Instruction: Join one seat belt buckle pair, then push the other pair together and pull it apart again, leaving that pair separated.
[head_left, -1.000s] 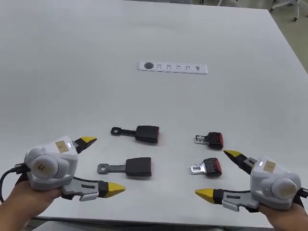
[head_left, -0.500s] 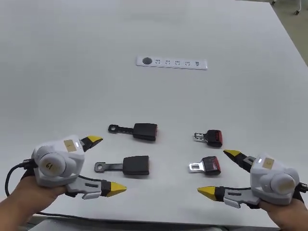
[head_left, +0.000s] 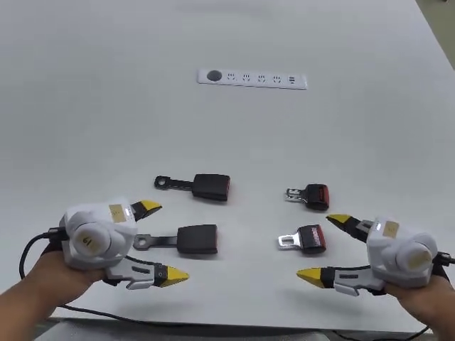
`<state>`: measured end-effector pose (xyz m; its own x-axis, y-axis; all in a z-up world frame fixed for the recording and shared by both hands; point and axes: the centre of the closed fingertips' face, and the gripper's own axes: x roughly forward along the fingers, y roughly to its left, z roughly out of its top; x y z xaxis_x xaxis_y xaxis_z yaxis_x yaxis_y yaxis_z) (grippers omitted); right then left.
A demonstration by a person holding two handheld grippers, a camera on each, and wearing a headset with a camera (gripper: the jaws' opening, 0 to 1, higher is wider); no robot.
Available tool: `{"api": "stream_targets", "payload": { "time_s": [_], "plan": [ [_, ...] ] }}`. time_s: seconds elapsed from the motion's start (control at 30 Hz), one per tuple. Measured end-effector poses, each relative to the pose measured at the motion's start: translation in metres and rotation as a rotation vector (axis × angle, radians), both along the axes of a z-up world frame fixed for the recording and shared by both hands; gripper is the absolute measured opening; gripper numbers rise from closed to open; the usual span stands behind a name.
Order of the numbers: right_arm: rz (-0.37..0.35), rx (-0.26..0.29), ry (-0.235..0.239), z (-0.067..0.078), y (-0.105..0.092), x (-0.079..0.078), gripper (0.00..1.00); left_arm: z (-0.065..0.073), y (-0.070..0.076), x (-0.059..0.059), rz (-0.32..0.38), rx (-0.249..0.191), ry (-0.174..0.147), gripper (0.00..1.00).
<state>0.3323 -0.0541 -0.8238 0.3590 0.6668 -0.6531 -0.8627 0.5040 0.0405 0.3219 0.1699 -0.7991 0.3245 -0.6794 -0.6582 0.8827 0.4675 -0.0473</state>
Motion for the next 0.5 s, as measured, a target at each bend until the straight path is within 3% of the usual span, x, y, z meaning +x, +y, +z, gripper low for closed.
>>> {"api": "stream_targets", "payload": {
  "time_s": [0.27,0.5],
  "plan": [
    [0.067,-0.020,0.028,-0.011,0.000,0.007,0.76,-0.020,-0.006,0.003,-0.086,0.058,0.026,0.77],
    [0.156,-0.074,0.039,-0.021,-0.003,0.014,0.72,-0.038,-0.012,0.008,-0.172,0.111,0.046,0.74]
  ]
}}
